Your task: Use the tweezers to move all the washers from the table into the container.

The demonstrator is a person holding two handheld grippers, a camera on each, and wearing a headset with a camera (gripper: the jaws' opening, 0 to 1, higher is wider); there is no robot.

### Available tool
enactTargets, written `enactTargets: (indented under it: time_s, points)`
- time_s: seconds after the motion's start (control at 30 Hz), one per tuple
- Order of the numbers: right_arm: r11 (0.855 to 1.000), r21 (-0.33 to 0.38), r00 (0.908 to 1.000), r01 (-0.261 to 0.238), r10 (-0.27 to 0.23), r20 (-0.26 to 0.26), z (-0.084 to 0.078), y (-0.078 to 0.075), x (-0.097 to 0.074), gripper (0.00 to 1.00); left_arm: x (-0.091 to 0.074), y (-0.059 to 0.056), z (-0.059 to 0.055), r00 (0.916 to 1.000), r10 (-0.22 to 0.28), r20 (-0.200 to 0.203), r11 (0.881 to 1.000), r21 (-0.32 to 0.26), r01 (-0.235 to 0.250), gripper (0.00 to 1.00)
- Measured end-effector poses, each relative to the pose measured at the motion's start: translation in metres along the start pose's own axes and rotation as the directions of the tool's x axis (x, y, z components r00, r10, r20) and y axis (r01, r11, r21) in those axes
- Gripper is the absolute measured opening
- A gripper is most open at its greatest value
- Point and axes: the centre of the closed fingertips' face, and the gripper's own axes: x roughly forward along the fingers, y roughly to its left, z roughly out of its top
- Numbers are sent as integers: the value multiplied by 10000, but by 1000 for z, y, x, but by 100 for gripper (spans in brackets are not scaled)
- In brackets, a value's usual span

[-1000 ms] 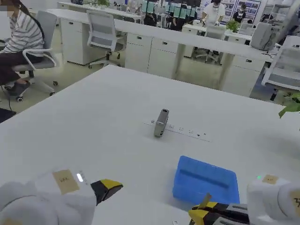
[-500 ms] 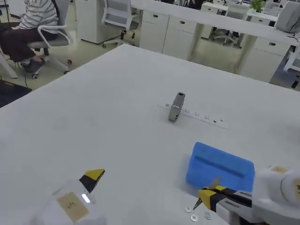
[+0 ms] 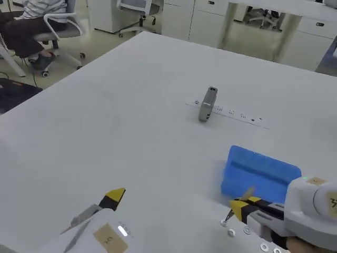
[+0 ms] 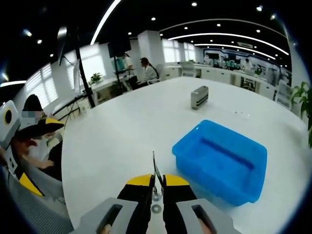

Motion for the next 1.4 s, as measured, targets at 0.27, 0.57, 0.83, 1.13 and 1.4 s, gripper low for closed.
enactTargets:
  time_s: [0.27, 0.57, 0.83, 1.13, 1.4]
  points:
    - [9992, -370, 9999, 133, -131, 59, 0, -1, -2, 3, 0, 1, -4, 9998, -16, -177, 10000, 50, 17, 99]
    - [9945, -1025, 9997, 213, -222, -67, -5, 3, -4, 3, 0, 5, -7, 9994, 126, -309, 9999, -27, -127, 96]
    - [9945, -995, 9994, 324, -338, -125, -8, 1, -6, 2, 1, 3, -9, 9992, 43, -391, 10000, 34, -42, 97]
    - [9986, 6, 9981, 531, -531, -324, -7, -2, -8, 1, 3, 1, -14, 9979, 62, -646, 9994, 336, -40, 98]
    - [9992, 337, 9994, 226, -218, -261, 0, 1, -13, 1, 2, 2, -14, 9980, 92, -630, 9995, 296, -73, 98]
